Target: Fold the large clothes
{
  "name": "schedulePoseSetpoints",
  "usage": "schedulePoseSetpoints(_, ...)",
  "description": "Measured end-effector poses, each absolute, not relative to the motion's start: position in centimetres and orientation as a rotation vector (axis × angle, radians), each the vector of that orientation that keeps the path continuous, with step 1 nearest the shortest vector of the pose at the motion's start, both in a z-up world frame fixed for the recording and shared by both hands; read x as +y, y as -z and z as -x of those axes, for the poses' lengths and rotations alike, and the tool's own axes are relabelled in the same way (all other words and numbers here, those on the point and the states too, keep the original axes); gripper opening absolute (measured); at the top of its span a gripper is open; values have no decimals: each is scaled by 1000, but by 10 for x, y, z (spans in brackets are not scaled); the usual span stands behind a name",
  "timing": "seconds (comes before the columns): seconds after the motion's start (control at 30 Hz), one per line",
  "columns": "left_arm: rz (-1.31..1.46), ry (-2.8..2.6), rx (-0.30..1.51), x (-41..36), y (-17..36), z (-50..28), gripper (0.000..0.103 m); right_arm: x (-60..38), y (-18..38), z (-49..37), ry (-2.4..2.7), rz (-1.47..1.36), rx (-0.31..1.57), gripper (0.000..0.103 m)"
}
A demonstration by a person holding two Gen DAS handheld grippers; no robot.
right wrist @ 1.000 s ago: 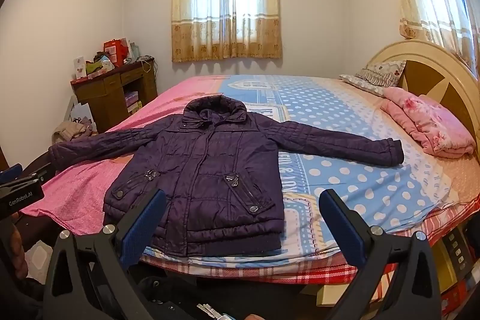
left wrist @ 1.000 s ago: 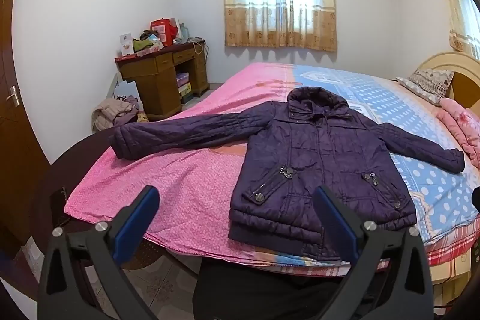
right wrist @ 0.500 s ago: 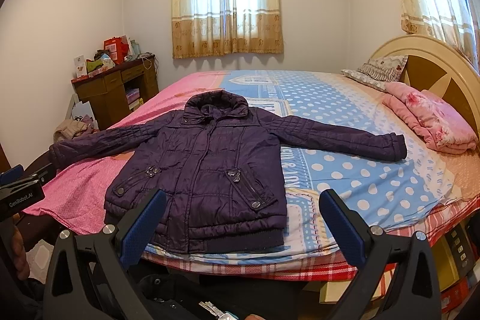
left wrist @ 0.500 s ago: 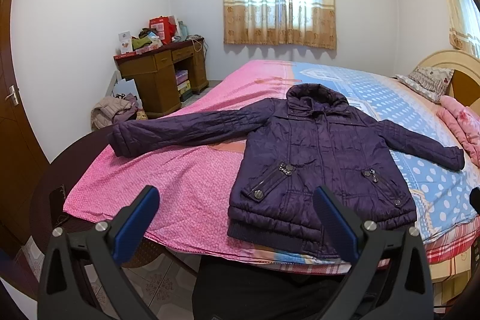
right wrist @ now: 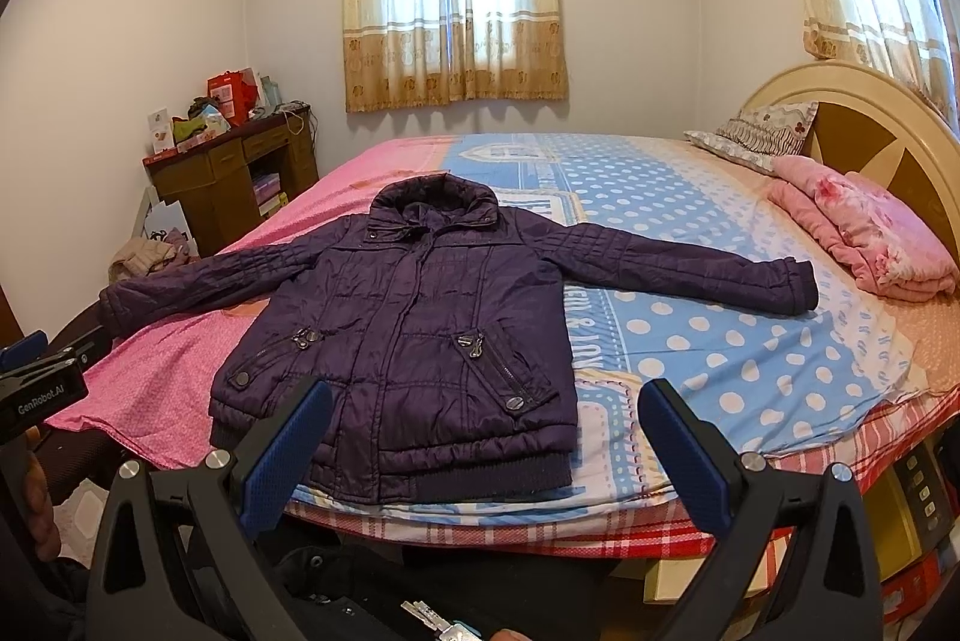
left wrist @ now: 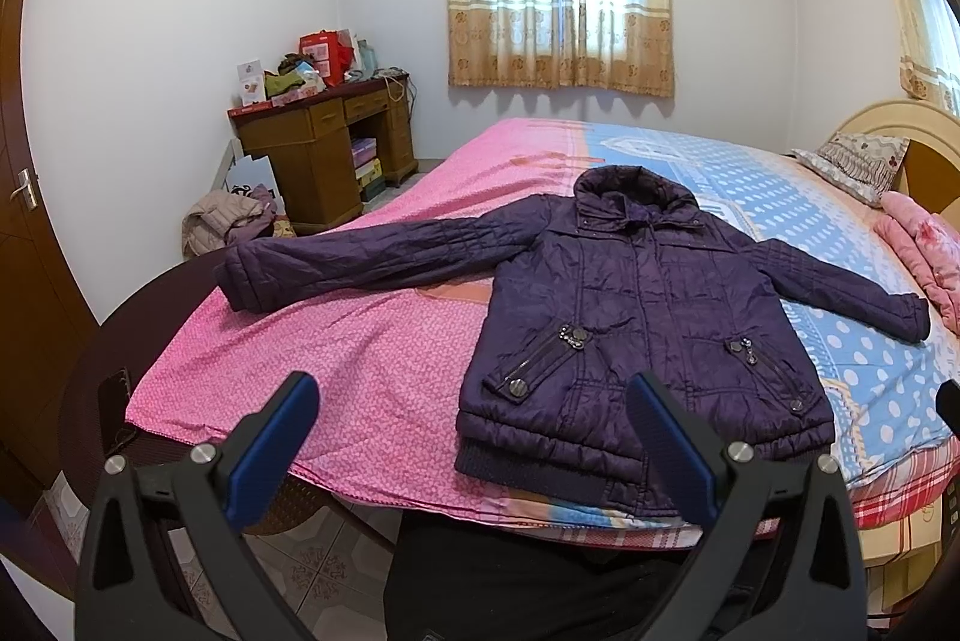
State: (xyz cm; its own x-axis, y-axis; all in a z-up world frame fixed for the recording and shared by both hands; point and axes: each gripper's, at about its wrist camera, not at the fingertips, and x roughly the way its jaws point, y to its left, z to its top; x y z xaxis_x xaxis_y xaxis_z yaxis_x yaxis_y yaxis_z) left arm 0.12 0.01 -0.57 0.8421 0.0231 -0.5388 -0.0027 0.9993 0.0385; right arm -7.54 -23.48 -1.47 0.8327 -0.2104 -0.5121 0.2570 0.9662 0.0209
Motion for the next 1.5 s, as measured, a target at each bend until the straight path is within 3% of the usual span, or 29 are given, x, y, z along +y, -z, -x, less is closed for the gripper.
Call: schedulePoseSetpoints(1.5, -39, -6, 609, -4, 22, -5, 103, -235, 25, 70, 234, -110, 561, 102)
